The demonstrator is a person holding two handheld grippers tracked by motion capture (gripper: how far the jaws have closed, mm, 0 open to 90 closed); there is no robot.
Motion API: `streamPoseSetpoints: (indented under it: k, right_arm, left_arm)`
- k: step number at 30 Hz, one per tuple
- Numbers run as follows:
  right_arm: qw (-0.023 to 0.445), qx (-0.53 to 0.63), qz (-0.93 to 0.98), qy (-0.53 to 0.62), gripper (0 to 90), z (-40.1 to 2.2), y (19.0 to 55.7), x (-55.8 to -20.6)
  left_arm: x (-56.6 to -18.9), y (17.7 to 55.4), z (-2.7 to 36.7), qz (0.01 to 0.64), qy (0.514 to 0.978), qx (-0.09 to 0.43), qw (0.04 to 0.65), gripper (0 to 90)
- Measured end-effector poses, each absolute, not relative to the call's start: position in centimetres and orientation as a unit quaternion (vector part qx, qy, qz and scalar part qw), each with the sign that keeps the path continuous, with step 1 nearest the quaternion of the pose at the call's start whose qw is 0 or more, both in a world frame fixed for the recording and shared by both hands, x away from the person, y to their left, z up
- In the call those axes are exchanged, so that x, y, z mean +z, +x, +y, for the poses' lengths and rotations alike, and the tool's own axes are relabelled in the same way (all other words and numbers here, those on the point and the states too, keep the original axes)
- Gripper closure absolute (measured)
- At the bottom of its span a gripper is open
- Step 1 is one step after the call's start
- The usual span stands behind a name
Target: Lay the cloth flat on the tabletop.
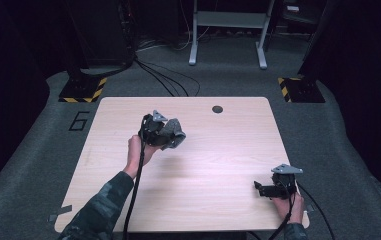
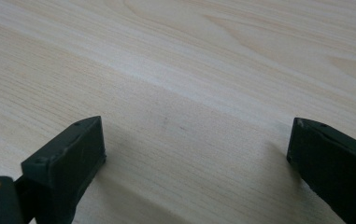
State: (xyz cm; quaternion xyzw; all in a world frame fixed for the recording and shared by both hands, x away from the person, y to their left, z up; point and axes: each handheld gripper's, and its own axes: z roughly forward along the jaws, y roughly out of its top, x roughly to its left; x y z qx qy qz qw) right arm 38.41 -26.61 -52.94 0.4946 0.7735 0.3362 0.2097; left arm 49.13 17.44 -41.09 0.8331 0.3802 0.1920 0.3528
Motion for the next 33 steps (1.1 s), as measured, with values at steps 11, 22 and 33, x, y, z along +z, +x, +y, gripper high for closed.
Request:
streamPoseSetpoints:
  k: [11,22,33]
  right_arm:
    - [0.21,0.336,0.773,0.495,4.1,-26.6,38.4,-52.9]
    - [0.21,0.335,0.774,0.495,4.3,-26.6,38.4,-52.9]
    - [0.208,0.332,0.774,0.497,4.5,-26.6,38.4,-52.9]
  left_arm:
    - [-45.2,45.0,14.4,0.379,0.844,0.166,0.341,56.6]
    - [-47.8,43.5,12.7,0.375,0.852,0.141,0.336,14.9]
    - [-45.0,41.5,16.6,0.374,0.843,0.138,0.36,8.6]
